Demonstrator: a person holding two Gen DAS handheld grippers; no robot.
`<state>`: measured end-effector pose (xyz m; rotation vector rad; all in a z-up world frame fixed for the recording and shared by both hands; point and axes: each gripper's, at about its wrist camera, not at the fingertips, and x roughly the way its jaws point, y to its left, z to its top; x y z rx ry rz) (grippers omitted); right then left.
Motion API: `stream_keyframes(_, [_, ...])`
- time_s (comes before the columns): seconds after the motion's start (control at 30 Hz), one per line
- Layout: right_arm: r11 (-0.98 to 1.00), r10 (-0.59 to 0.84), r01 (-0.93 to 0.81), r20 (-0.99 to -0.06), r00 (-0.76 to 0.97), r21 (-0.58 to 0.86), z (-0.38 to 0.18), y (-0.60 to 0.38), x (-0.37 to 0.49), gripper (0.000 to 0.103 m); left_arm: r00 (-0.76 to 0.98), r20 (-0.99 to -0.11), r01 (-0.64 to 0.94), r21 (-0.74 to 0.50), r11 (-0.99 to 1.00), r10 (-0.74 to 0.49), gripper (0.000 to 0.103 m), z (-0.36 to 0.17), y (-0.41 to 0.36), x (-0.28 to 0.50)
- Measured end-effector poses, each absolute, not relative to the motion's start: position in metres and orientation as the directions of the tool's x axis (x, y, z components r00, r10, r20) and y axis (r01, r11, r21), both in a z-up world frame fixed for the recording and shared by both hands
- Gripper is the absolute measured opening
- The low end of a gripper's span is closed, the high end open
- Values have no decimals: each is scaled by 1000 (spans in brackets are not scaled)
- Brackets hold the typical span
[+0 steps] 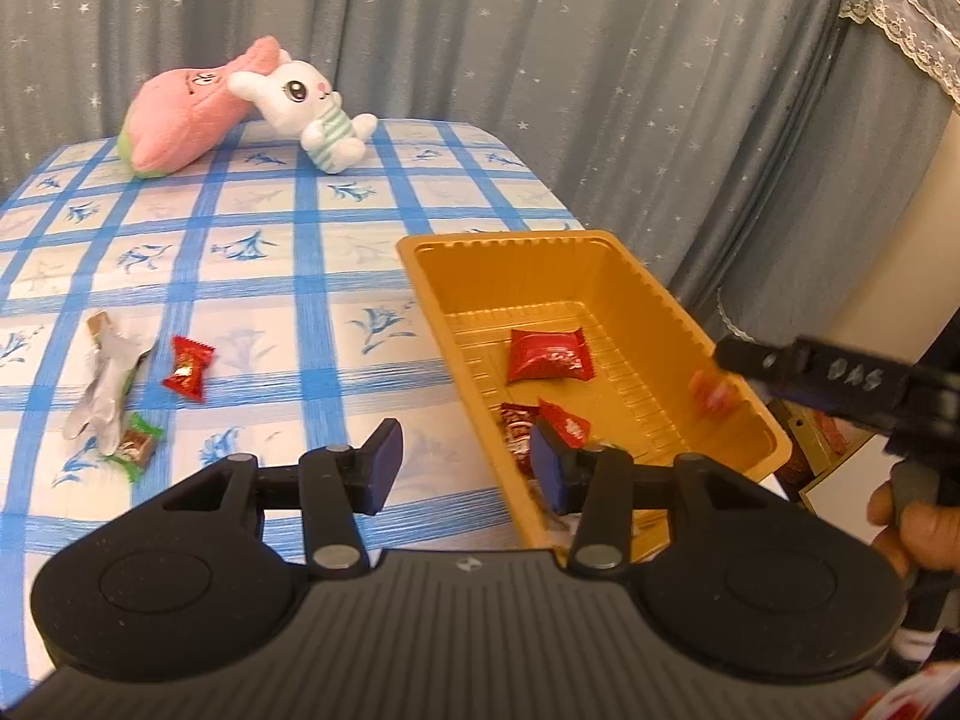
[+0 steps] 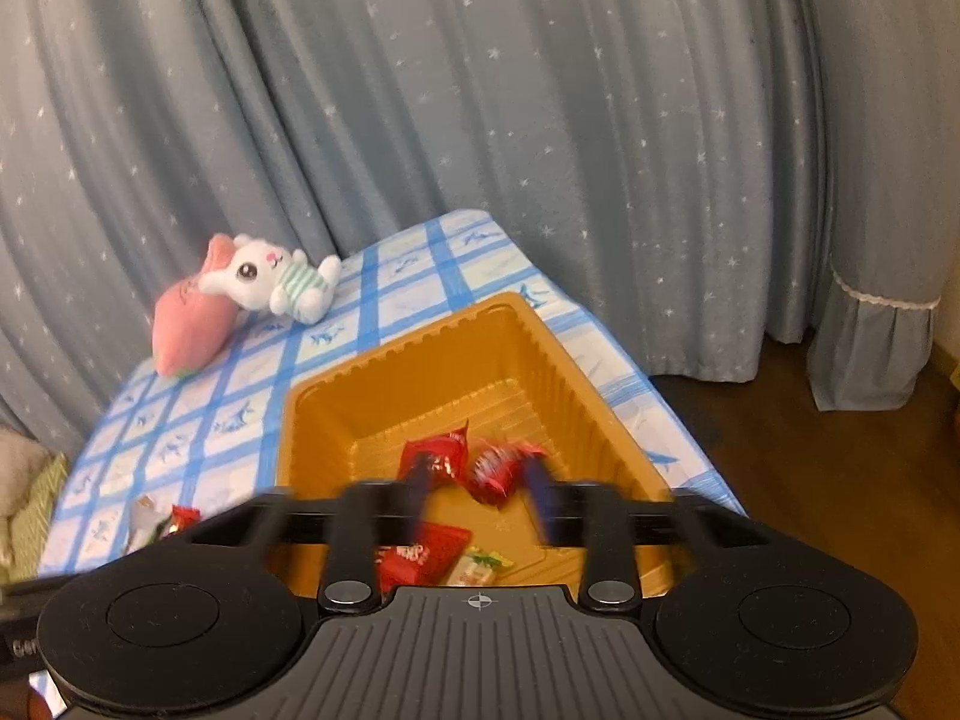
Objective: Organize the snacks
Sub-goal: 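Open both grippers to drop the red candy and red packet into the tray, then move both tools back from the tray toward the remaining candies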
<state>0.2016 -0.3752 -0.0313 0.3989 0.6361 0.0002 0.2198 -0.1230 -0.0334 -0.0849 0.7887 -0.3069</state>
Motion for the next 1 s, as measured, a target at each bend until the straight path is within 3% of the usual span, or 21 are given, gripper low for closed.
stream_keyframes(0.53, [930,82,160,-610,788,332,-18,-358,146,58,685,-680,182,-189,965,-262,49,-22,-77,177])
stream_keyframes(1.0, [949,170,32,-595,785,313,1,-294,121,58,715,-667,111,-187,976,-209,53,-9,-27,137])
